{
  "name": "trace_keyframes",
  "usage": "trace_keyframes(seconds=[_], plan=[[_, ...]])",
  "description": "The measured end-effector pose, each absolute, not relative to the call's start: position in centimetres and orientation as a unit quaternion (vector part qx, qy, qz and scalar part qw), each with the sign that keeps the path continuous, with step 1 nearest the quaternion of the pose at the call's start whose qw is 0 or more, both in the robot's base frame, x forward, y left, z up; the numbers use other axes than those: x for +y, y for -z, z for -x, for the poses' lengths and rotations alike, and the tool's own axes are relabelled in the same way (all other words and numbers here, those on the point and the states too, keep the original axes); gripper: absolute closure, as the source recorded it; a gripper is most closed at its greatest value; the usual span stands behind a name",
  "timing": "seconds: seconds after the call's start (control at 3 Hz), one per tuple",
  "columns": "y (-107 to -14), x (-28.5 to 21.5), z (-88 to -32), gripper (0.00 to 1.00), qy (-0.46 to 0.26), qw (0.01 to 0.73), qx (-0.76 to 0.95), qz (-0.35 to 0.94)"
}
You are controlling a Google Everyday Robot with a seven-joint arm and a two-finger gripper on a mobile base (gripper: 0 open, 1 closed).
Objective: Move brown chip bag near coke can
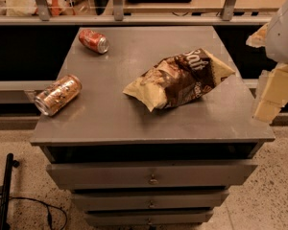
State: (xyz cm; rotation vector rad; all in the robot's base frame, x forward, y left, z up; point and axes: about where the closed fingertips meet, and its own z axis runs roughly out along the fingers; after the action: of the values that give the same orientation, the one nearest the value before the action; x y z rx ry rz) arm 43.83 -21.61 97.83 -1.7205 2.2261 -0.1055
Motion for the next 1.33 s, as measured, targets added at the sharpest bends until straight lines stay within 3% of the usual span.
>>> trace_keyframes(seconds=[0.67,1.33], plan=[[-98.1,-21.7,-44.3,0.00,0.041,0.177,0.776,0.604],[-96.7,-23.8,-49.2,0.00,0.045,0.246,0.786,0.566]])
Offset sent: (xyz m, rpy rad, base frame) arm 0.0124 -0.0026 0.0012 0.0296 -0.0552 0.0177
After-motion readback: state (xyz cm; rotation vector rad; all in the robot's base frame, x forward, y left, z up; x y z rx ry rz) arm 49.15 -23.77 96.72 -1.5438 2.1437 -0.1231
